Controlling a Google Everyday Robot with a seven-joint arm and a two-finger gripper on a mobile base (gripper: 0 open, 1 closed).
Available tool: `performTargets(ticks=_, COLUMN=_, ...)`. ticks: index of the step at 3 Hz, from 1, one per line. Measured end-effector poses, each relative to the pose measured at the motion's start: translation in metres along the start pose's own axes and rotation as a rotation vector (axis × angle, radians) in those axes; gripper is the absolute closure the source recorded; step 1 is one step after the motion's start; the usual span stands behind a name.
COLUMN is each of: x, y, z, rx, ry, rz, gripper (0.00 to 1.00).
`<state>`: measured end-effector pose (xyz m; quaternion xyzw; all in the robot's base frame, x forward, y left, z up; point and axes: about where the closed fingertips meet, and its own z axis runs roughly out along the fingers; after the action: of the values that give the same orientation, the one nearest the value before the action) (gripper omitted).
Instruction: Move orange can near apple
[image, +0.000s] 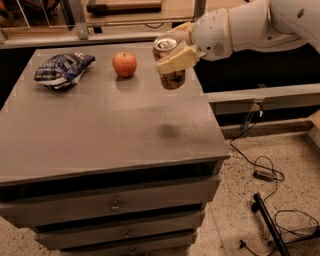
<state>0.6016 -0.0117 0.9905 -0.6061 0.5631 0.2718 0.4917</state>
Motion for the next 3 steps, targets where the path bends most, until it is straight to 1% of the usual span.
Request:
performTargets(ticks=1, x=0.027, y=-0.047, z=0.012, rx=0.068, ry=0.004, rz=0.045, gripper=1.0)
performTargets(ticks=2, x=0.048, y=-0.082, z=0.026, rx=0.156, ry=-0.036, rz=0.082, gripper=1.0)
performTargets(ticks=3, x=0.063, y=-0.11, z=0.05, rx=0.235, ry=-0.105, rz=0.113, gripper=1.0)
